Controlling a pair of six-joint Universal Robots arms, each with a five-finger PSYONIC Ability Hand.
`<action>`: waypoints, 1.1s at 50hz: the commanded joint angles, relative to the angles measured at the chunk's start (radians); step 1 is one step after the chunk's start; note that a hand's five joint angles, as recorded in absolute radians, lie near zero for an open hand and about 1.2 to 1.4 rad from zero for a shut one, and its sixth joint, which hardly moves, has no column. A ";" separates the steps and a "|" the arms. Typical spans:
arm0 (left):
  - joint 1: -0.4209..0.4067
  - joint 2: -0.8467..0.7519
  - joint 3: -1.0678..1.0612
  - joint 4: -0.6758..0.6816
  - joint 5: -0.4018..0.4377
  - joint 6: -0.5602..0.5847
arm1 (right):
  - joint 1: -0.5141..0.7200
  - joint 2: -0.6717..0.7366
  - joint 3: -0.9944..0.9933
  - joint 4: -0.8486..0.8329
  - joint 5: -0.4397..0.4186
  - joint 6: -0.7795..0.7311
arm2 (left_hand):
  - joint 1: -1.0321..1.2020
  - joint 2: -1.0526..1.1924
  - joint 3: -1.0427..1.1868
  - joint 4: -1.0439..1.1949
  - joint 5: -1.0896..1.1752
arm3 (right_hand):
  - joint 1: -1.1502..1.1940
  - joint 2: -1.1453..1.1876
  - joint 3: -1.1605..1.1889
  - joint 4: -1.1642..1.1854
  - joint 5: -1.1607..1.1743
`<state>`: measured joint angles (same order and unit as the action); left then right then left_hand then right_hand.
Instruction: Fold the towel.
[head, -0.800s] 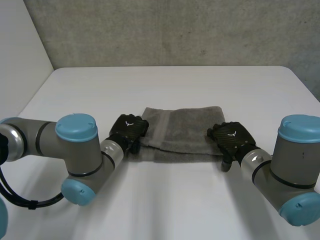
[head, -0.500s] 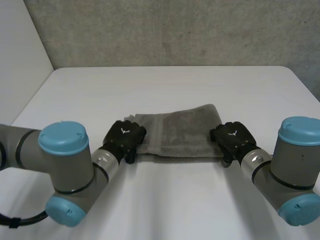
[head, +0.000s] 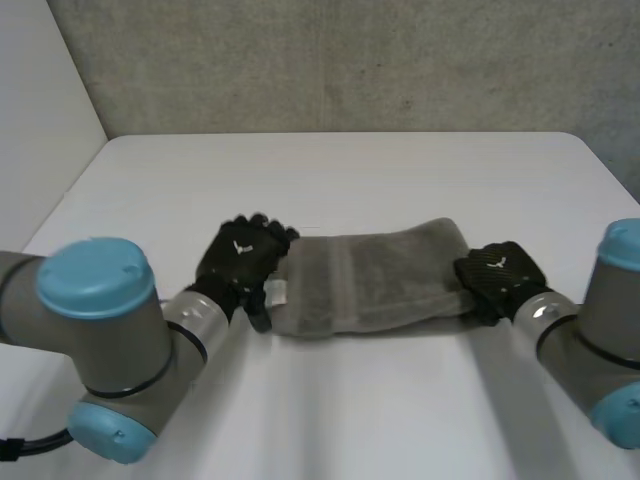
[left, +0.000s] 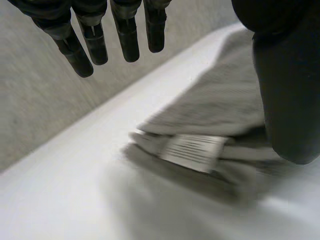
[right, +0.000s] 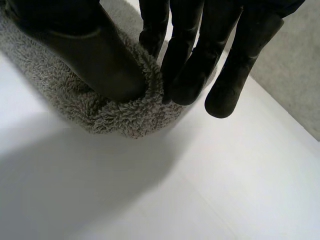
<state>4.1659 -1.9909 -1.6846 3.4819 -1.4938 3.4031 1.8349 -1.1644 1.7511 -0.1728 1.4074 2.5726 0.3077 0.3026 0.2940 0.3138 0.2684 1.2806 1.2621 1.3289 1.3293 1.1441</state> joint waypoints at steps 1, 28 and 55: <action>0.007 0.141 0.023 -0.001 0.001 -0.005 | -0.074 -0.060 -0.008 0.134 0.001 -0.260 | -0.077 -0.071 -0.063 -0.083 -0.212 | 0.116 0.134 0.067 0.067 0.078; 0.008 0.103 0.183 -0.012 -0.072 -0.225 | 0.486 0.065 -0.311 0.112 0.040 -0.123 | -0.106 -0.101 -0.092 -0.112 -0.241 | -0.919 -0.901 -0.968 -0.968 -0.957; -0.128 -0.233 0.204 -0.070 -0.075 -0.212 | 0.230 0.167 -0.292 0.131 -0.004 0.331 | -0.106 -0.101 -0.092 -0.112 -0.241 | -1.106 -1.088 -1.154 -1.155 -1.144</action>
